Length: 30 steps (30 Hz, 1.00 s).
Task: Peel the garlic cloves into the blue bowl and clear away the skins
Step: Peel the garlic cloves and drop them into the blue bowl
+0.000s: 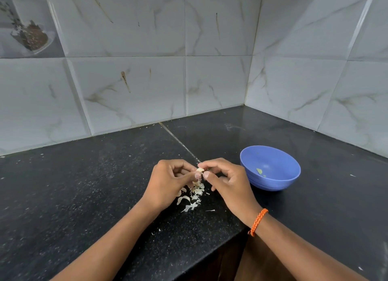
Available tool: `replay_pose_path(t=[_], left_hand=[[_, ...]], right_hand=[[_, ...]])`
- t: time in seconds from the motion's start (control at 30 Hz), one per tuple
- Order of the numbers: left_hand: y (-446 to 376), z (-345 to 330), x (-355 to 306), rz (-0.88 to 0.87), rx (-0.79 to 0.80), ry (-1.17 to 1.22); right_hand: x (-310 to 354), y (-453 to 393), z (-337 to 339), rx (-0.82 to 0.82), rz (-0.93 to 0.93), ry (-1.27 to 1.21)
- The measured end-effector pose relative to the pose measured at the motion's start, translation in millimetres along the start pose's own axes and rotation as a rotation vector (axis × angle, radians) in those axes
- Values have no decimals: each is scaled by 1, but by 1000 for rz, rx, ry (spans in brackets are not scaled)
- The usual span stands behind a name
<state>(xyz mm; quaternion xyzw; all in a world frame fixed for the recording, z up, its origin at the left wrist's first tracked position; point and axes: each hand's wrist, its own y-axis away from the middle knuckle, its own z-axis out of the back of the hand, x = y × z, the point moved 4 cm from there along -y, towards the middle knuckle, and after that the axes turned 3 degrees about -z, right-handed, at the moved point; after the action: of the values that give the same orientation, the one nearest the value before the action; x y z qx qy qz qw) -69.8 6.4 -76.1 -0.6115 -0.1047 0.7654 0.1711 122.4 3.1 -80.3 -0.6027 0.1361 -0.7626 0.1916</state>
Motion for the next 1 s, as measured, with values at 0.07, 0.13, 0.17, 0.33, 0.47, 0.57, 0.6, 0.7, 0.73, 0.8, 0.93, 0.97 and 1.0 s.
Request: replay_pose_path(t=[0.07,0.13,0.17,0.33,0.47,0.57,0.6,0.7,0.73,0.8,0.93,0.97,1.0], left_hand=[[-1,1,4,13,2,-5],[0,0,5,7,25,-66],[0,-2,4,-4,37,-109],[4,-9,2,-39,46,-232],[4,-9,0,-69,35,-274],[4,-9,0,-79,43,-261],[4,-9,0,-81,46,-252],[4,-9,0,-89,41,-273],[4,-9,-1,-97,41,-300],[5,-11,-1,-116,47,-357],[6,-14,-3,-190,47,-444],[6,-14,-4,-216,47,-473],[6,-14,-5,-235,43,-498]], right_hand=[[0,0,1,7,-19,-31],[0,0,0,12,-35,-34],[0,0,0,14,-39,-29],[-1,-2,0,9,-55,-48],[-1,-2,-1,12,-63,-24],[-1,-1,-1,0,-60,23],[-1,0,0,-19,-49,60],[3,0,2,-97,8,171],[3,1,2,-116,21,188],[3,2,1,-111,1,159],[4,3,-1,-43,-40,27],[4,3,-1,-42,-30,40],[4,3,-1,-46,-23,58]])
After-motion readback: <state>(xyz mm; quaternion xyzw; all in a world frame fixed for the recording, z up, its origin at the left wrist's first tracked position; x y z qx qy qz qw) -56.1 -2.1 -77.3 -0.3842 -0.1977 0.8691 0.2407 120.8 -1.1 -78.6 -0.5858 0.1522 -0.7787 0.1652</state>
